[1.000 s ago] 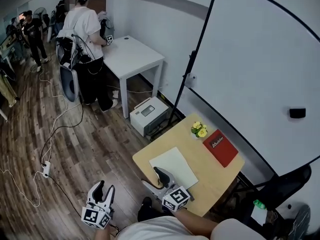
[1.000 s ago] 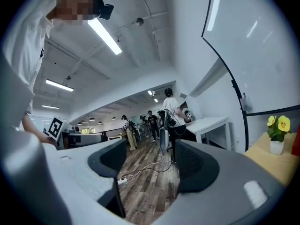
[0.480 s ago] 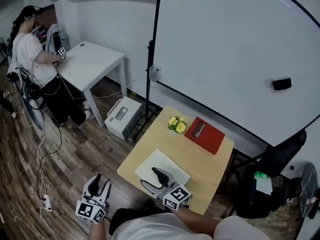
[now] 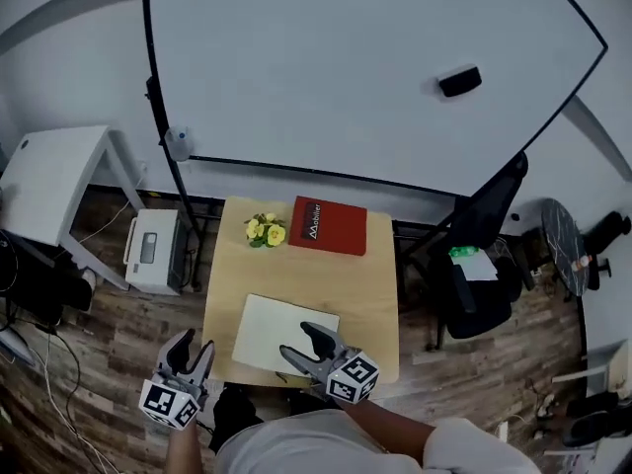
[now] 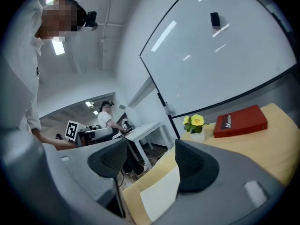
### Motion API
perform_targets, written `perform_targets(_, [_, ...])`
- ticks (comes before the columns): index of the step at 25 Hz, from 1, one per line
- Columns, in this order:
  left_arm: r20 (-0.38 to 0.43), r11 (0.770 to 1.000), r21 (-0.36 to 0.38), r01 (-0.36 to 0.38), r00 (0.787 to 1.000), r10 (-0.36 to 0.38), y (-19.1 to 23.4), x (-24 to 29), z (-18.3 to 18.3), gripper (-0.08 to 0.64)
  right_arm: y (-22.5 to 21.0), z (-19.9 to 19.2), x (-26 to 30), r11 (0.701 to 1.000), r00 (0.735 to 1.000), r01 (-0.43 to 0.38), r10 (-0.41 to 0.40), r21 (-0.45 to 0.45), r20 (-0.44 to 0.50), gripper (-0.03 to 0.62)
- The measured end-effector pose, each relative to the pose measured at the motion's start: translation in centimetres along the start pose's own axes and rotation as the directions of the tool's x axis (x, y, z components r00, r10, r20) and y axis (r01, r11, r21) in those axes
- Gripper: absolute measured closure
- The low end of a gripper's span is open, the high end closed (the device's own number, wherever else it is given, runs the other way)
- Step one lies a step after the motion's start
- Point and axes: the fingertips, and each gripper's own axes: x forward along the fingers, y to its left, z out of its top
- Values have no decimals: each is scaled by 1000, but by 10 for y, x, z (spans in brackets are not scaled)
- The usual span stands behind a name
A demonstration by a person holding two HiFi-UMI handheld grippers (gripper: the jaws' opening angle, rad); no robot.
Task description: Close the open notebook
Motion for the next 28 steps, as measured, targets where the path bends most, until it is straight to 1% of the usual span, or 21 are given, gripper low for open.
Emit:
perform_targets(1, [-16,998,2,64,998,-64,2,13,1,388,-6,-2,-2,998,998,58,-58,29,12,265])
perform_targets(3, [-46,983,17,185,982,-184,3,32,6,387,-12,-8,-6,983,985,162,-165,84,38,265])
perform_targets(5, [-71,958,27,286,956,-284,4,49,9,387,-13,-11,-12,961,966,237,-249,141,75,265])
perform_targets(7, [-96,928,34,371,925,-367,6,66,9,387,-13,-13,-21,934,940,286,-316,215,124,265])
perform_targets(8, [-110,910,35,413,907,-407,5,75,7,388,-14,-15,-27,916,925,301,-348,264,151,265])
perform_targets(9, [-128,889,35,456,885,-449,5,86,5,388,-14,-19,-34,896,909,311,-377,317,177,265])
perform_targets(10, [-149,865,31,501,858,-492,2,97,2,388,-14,-24,-43,873,890,316,-408,371,202,265])
perform_targets(11, [-175,836,25,548,826,-537,-2,108,-1,388,-14,-29,-54,846,868,322,-443,426,225,265])
perform_targets(13, [-230,776,16,630,758,-610,-15,127,-7,388,-12,-38,-78,781,811,324,-520,534,268,267])
perform_targets(15, [-295,730,17,683,701,-649,-31,138,-12,388,-6,-40,-101,719,763,298,-575,627,296,267])
perform_targets(16, [-330,705,5,709,666,-668,-42,141,-13,388,0,-41,-109,689,743,277,-596,669,306,267])
perform_targets(17, [-363,674,-23,738,622,-694,-53,144,-16,388,7,-43,-116,658,721,252,-617,710,316,267])
perform_targets(19, [-412,607,-107,787,521,-748,-74,155,-29,388,17,-55,-124,597,681,197,-654,777,330,267])
perform_targets(20, [-433,576,-144,805,472,-768,-82,161,-39,388,18,-65,-125,570,667,176,-669,802,329,267])
perform_targets(22, [-481,521,-202,829,380,-790,-95,171,-59,388,18,-88,-125,517,645,149,-697,843,314,268])
perform_targets(25, [-560,454,-292,842,235,-795,-112,180,-83,388,15,-119,-126,441,615,113,-735,891,286,268])
perform_targets(27, [-603,421,-354,835,140,-785,-123,186,-97,388,12,-136,-126,397,605,104,-753,912,259,270])
perform_targets(28, [-622,409,-385,828,95,-777,-127,189,-105,388,10,-143,-125,380,603,100,-758,919,248,270])
